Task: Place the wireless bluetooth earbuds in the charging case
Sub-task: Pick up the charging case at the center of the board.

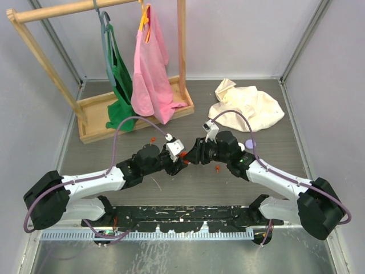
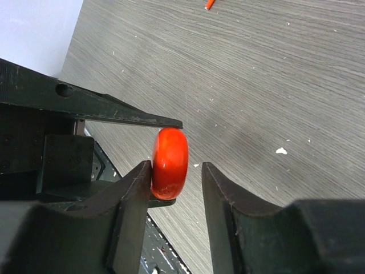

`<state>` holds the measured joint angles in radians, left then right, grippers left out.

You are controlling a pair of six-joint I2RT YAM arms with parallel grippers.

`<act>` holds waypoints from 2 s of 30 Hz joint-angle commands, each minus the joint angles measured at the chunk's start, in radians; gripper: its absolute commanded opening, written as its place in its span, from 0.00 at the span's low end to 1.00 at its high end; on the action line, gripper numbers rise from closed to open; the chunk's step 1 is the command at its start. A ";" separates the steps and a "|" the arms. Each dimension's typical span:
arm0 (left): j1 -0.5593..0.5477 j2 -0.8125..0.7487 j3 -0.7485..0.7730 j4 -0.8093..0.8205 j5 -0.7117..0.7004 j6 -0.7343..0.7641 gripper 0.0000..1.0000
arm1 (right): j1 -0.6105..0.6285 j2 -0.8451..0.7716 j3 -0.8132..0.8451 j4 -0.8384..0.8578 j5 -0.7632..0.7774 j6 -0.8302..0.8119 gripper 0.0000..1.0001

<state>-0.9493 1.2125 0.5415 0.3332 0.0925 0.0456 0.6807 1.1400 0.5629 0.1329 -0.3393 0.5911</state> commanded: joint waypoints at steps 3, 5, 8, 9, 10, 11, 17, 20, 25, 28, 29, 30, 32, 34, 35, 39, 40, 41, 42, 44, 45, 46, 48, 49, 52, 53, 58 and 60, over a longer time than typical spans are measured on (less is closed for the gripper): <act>-0.006 -0.032 0.002 0.092 0.002 0.014 0.44 | 0.012 -0.001 0.039 0.049 0.017 0.017 0.36; -0.005 -0.033 0.003 0.092 0.008 0.017 0.45 | 0.012 -0.001 0.038 0.051 0.013 0.016 0.31; -0.006 -0.035 0.002 0.081 0.013 0.020 0.49 | 0.011 -0.012 0.034 0.056 0.014 0.004 0.21; -0.005 -0.038 0.004 0.073 0.016 0.019 0.51 | 0.011 -0.017 0.033 0.056 0.014 -0.003 0.18; -0.005 -0.041 0.006 0.061 0.020 0.014 0.53 | 0.011 -0.021 0.034 0.056 0.012 -0.011 0.16; -0.006 -0.047 0.009 0.051 0.029 0.010 0.55 | 0.011 -0.025 0.035 0.056 0.007 -0.022 0.14; 0.005 -0.106 0.015 -0.015 0.081 -0.026 0.72 | 0.010 -0.043 0.078 -0.006 -0.005 -0.126 0.07; 0.047 -0.141 0.005 -0.032 0.153 -0.062 0.75 | 0.006 -0.052 0.112 -0.058 -0.017 -0.202 0.07; 0.156 -0.181 -0.015 -0.026 0.346 -0.140 0.76 | -0.009 -0.085 0.152 -0.127 -0.035 -0.303 0.07; 0.202 -0.194 -0.020 -0.019 0.440 -0.178 0.76 | -0.013 -0.103 0.177 -0.162 -0.054 -0.363 0.06; 0.216 -0.195 -0.021 -0.014 0.464 -0.187 0.76 | -0.013 -0.107 0.188 -0.174 -0.062 -0.381 0.06; 0.230 -0.195 -0.023 -0.005 0.489 -0.198 0.76 | -0.013 -0.107 0.198 -0.186 -0.075 -0.401 0.06; 0.250 -0.192 -0.021 0.012 0.538 -0.217 0.76 | -0.012 -0.106 0.225 -0.208 -0.097 -0.448 0.06; 0.263 -0.187 -0.020 0.029 0.568 -0.231 0.75 | -0.012 -0.102 0.245 -0.237 -0.123 -0.486 0.06; 0.268 -0.184 -0.019 0.042 0.579 -0.237 0.75 | -0.013 -0.100 0.257 -0.249 -0.135 -0.506 0.06; 0.273 -0.165 -0.027 0.106 0.614 -0.270 0.71 | -0.013 -0.086 0.303 -0.311 -0.183 -0.586 0.06; 0.273 -0.160 -0.027 0.127 0.618 -0.276 0.71 | -0.012 -0.081 0.313 -0.325 -0.196 -0.600 0.06; 0.273 -0.155 -0.031 0.148 0.623 -0.284 0.70 | -0.013 -0.077 0.325 -0.339 -0.209 -0.613 0.06; 0.273 -0.151 -0.036 0.167 0.626 -0.295 0.70 | -0.012 -0.070 0.335 -0.350 -0.223 -0.625 0.06; 0.275 -0.149 -0.052 0.213 0.625 -0.309 0.70 | -0.013 -0.061 0.350 -0.360 -0.259 -0.636 0.06; 0.274 -0.149 -0.061 0.236 0.625 -0.316 0.69 | -0.013 -0.057 0.354 -0.363 -0.278 -0.642 0.06; 0.274 -0.149 -0.067 0.258 0.624 -0.322 0.69 | -0.012 -0.054 0.358 -0.364 -0.294 -0.647 0.06; 0.275 -0.149 -0.074 0.281 0.625 -0.332 0.68 | -0.013 -0.044 0.366 -0.371 -0.321 -0.655 0.06; 0.274 -0.149 -0.075 0.287 0.623 -0.336 0.68 | -0.013 -0.040 0.371 -0.377 -0.334 -0.661 0.07; 0.276 -0.148 -0.090 0.338 0.625 -0.356 0.68 | -0.013 -0.030 0.381 -0.384 -0.367 -0.678 0.07; 0.275 -0.147 -0.100 0.368 0.627 -0.366 0.68 | -0.012 -0.027 0.382 -0.384 -0.380 -0.680 0.07; 0.274 -0.129 -0.108 0.403 0.664 -0.386 0.63 | -0.013 -0.027 0.384 -0.383 -0.422 -0.695 0.08; 0.275 -0.122 -0.108 0.412 0.671 -0.395 0.59 | -0.012 -0.032 0.385 -0.383 -0.435 -0.698 0.08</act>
<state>-0.6785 1.0813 0.4309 0.6342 0.7223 -0.3260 0.6716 1.1198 0.8944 -0.2726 -0.7116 -0.0795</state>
